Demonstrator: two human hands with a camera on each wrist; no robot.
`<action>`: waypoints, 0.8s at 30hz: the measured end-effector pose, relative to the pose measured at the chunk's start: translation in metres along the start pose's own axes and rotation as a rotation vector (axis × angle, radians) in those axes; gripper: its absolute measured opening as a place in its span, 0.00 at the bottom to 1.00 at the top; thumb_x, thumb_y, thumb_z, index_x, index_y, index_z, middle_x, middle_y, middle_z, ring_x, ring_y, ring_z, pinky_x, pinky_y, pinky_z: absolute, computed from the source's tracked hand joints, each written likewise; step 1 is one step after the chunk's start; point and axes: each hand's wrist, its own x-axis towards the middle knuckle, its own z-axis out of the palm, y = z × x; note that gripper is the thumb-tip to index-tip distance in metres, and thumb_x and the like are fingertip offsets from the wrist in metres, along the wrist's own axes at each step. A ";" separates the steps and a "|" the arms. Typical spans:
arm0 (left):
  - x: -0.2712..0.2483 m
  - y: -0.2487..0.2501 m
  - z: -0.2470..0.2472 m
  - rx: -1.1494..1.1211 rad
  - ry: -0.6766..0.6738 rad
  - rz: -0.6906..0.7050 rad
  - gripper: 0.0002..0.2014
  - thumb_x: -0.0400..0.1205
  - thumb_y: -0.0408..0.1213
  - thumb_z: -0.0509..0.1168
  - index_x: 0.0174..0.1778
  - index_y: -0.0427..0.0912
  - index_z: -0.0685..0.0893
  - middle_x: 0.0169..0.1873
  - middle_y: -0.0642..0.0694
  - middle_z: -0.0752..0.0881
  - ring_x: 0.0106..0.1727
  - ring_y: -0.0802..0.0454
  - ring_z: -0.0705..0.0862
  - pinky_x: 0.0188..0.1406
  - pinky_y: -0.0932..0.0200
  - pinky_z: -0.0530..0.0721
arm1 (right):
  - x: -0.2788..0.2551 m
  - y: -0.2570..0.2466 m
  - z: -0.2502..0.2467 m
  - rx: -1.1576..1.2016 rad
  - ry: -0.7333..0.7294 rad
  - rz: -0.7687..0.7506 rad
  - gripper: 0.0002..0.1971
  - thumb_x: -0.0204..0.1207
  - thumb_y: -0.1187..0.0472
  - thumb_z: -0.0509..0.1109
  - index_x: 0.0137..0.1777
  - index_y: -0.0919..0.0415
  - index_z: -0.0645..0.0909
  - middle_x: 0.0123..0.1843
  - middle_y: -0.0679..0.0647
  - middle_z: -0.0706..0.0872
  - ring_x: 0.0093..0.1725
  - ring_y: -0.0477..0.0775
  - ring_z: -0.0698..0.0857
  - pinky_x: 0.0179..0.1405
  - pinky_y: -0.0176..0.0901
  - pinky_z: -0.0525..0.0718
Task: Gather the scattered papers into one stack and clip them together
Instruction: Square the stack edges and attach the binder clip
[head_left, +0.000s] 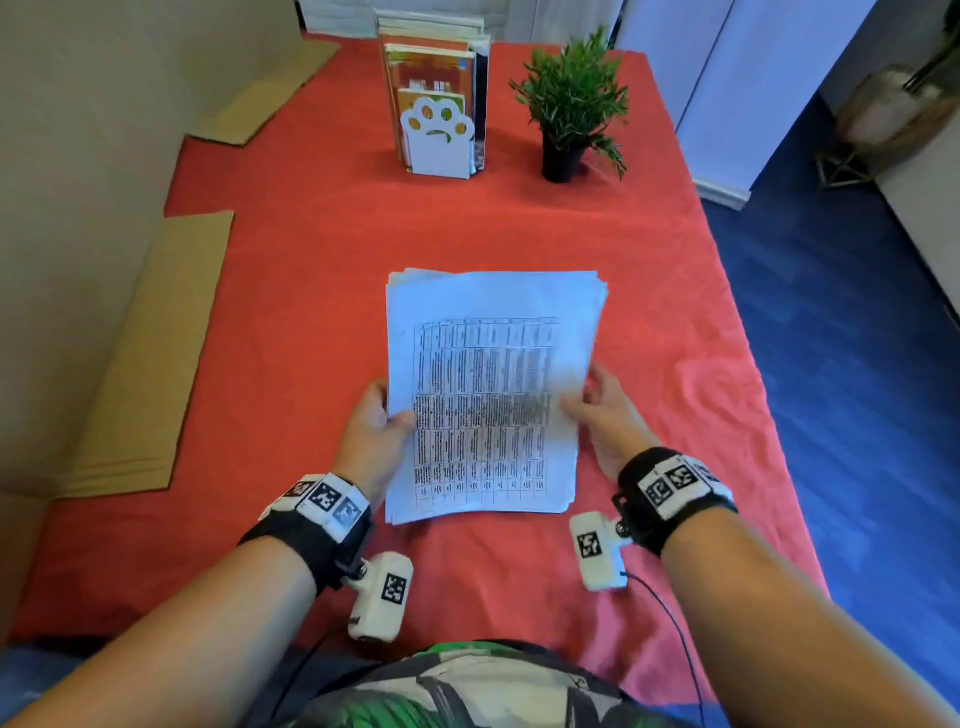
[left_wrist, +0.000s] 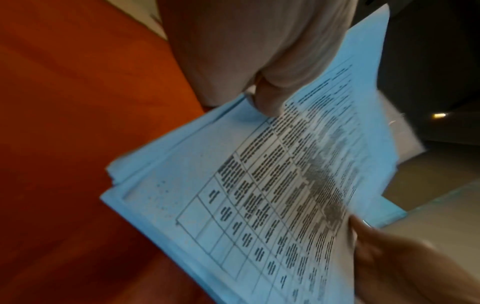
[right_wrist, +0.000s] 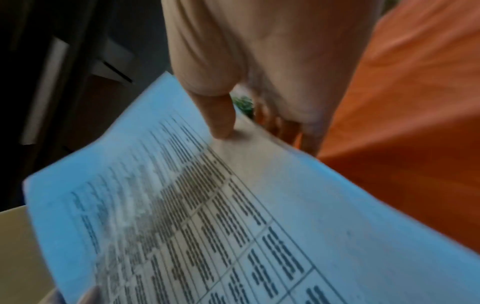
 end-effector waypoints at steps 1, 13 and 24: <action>-0.001 0.005 -0.001 -0.011 -0.013 0.048 0.21 0.81 0.23 0.58 0.49 0.61 0.77 0.55 0.48 0.86 0.55 0.51 0.84 0.62 0.48 0.80 | -0.002 -0.012 0.003 0.049 0.002 -0.046 0.34 0.65 0.60 0.80 0.70 0.61 0.70 0.62 0.64 0.83 0.59 0.63 0.83 0.65 0.66 0.79; -0.010 0.018 0.002 -0.104 -0.004 0.284 0.26 0.75 0.27 0.67 0.70 0.40 0.71 0.62 0.42 0.84 0.63 0.54 0.84 0.67 0.45 0.81 | -0.053 -0.038 0.036 0.151 0.109 -0.353 0.30 0.53 0.77 0.61 0.52 0.48 0.75 0.46 0.51 0.84 0.47 0.48 0.84 0.51 0.51 0.83; -0.004 0.043 0.007 -0.254 0.013 0.227 0.27 0.66 0.18 0.76 0.60 0.37 0.80 0.52 0.40 0.89 0.50 0.48 0.88 0.54 0.51 0.87 | -0.053 -0.040 0.039 0.239 0.160 -0.219 0.28 0.43 0.77 0.59 0.47 0.60 0.79 0.39 0.60 0.79 0.43 0.58 0.78 0.46 0.53 0.76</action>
